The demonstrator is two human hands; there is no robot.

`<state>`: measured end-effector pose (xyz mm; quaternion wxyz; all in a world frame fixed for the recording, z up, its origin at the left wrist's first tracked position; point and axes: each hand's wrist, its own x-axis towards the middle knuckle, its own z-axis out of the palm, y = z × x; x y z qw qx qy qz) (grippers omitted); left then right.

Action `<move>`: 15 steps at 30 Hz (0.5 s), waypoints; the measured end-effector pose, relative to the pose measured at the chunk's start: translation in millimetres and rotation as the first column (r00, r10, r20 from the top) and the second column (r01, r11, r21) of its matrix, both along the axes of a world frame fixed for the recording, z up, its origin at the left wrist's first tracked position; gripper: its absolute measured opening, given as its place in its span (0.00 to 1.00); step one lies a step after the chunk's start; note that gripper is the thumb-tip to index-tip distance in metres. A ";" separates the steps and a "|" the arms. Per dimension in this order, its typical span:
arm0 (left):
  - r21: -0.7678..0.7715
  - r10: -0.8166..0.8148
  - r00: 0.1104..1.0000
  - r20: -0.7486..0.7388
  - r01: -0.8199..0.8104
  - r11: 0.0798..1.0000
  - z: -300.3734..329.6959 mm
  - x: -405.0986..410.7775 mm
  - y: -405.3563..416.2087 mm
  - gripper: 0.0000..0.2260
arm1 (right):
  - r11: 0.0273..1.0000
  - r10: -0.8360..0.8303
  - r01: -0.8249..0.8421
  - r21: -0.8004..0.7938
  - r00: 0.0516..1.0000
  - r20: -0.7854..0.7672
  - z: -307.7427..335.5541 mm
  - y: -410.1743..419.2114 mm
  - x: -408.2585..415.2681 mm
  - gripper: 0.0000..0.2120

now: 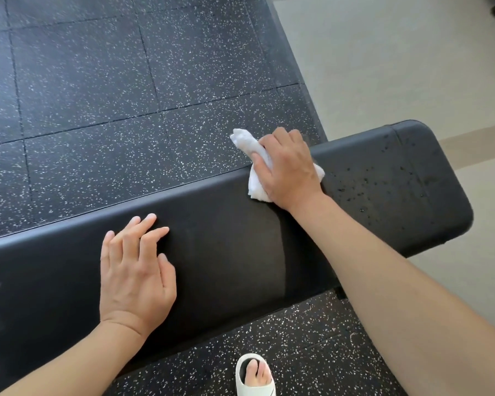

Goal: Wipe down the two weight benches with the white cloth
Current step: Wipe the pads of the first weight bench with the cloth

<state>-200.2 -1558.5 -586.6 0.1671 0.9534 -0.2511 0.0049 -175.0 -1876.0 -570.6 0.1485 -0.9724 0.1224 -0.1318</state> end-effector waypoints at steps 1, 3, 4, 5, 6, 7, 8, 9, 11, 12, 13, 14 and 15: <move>0.001 0.002 1.000 0.001 -0.002 1.000 -0.4 -0.3 0.1 0.19 | 1.000 -0.002 0.002 0.007 1.000 0.013 1.7 2.6 -7.7 0.10; 0.002 0.004 1.000 -0.001 -0.004 1.000 -1.3 0.5 -0.5 0.20 | 0.999 0.009 -0.010 0.048 1.000 0.019 3.8 13.9 -38.0 0.09; 0.007 0.002 1.000 0.000 -0.002 1.000 -1.8 0.9 -0.4 0.20 | 0.996 0.040 -0.040 0.082 0.999 0.008 4.5 21.6 -60.5 0.09; 0.013 -0.002 1.000 0.000 0.002 1.000 -2.2 1.4 -0.1 0.20 | 0.990 0.078 -0.077 0.119 0.997 -0.009 5.1 28.9 -86.5 0.09; 0.017 -0.006 1.000 -0.001 0.006 1.000 -2.5 2.1 0.2 0.20 | 0.983 0.115 -0.110 0.150 0.993 -0.027 4.9 34.0 -114.3 0.09; 0.020 -0.011 1.000 0.001 0.011 1.000 -3.2 2.3 0.1 0.20 | 0.975 0.149 -0.139 0.172 0.988 -0.043 4.6 36.5 -141.5 0.08; 0.024 -0.013 1.000 0.003 0.013 1.000 -3.9 1.5 0.0 0.20 | 0.968 0.178 -0.165 0.186 0.983 -0.053 4.4 36.7 -165.0 0.09; 0.024 -0.011 1.000 0.001 0.011 1.000 -3.8 0.5 -0.3 0.20 | 0.961 0.211 -0.196 0.197 0.976 -0.058 4.3 34.0 -180.3 0.09; 0.016 -0.006 1.000 -0.005 0.006 1.000 -2.6 0.7 -1.5 0.20 | 0.945 0.274 -0.259 0.200 0.961 -0.049 4.1 21.2 -180.6 0.10; 0.017 -0.006 1.000 -0.005 0.006 1.000 -2.2 1.5 -1.2 0.20 | 0.943 0.279 -0.267 0.197 0.960 -0.035 3.8 14.9 -170.0 0.10; 0.019 -0.006 1.000 -0.005 0.006 1.000 -2.2 2.1 -0.8 0.20 | 0.951 0.255 -0.248 0.187 0.967 -0.017 3.2 9.2 -154.1 0.09; 0.021 -0.005 1.000 -0.008 0.005 1.000 -2.3 2.1 -0.9 0.20 | 0.963 0.209 -0.207 0.174 0.978 0.004 2.6 3.7 -134.1 0.08; 0.023 -0.004 1.000 -0.011 0.004 1.000 -2.1 1.5 -0.6 0.20 | 0.975 0.155 -0.158 0.158 0.988 0.028 1.0 0.2 -111.8 0.08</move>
